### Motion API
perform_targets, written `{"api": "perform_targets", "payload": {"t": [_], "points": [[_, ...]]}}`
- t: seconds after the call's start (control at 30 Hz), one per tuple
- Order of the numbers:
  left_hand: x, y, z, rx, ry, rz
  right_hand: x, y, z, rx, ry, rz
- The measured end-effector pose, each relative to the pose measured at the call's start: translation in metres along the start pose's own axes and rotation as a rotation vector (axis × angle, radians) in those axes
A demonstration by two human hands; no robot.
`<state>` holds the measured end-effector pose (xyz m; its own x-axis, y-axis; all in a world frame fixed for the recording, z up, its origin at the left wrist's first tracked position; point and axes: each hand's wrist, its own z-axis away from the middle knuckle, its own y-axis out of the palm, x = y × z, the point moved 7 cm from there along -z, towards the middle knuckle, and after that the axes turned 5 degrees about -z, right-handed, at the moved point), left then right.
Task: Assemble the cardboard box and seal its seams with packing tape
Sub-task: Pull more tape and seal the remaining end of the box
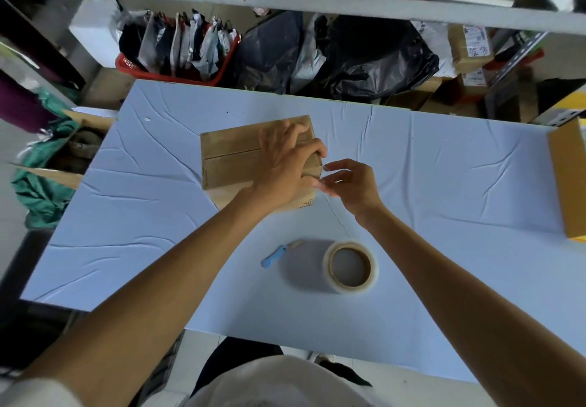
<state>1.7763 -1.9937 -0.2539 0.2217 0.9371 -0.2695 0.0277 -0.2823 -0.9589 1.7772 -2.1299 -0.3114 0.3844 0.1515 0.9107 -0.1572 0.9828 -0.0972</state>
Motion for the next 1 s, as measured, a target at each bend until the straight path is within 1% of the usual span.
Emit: {"api": "perform_targets", "payload": {"t": [0.13, 0.3, 0.33, 0.4, 0.47, 0.57, 0.7, 0.77, 0.9, 1.0], "points": [[0.0, -0.001, 0.001, -0.026, 0.018, -0.045, 0.001, 0.0, -0.009, -0.064, -0.05, 0.136], [-0.003, 0.002, 0.002, -0.046, 0.003, -0.16, 0.01, -0.003, -0.013, -0.057, -0.113, 0.267], [-0.003, 0.002, 0.003, -0.051, -0.006, -0.169, 0.008, -0.005, -0.013, -0.057, -0.088, 0.332], [-0.003, 0.004, 0.003, -0.057, -0.018, -0.181, -0.002, -0.008, -0.01, -0.042, 0.021, 0.494], [-0.003, 0.005, 0.002, -0.062, -0.023, -0.19, -0.011, -0.012, -0.002, -0.038, 0.07, 0.574], [0.0, 0.008, 0.0, -0.051, -0.045, -0.22, -0.008, -0.014, 0.013, -0.079, 0.02, 0.564], [0.003, 0.017, 0.001, -0.017, -0.034, -0.343, -0.001, 0.003, 0.025, -0.069, 0.059, 0.339], [0.005, 0.019, -0.001, -0.01, -0.044, -0.385, 0.007, 0.013, 0.027, -0.065, 0.029, 0.335], [0.004, 0.019, -0.003, -0.016, -0.028, -0.37, 0.012, 0.024, 0.029, -0.027, -0.009, 0.363], [0.005, 0.018, -0.001, -0.018, -0.041, -0.379, 0.016, 0.024, 0.029, -0.048, -0.055, 0.354]]}}
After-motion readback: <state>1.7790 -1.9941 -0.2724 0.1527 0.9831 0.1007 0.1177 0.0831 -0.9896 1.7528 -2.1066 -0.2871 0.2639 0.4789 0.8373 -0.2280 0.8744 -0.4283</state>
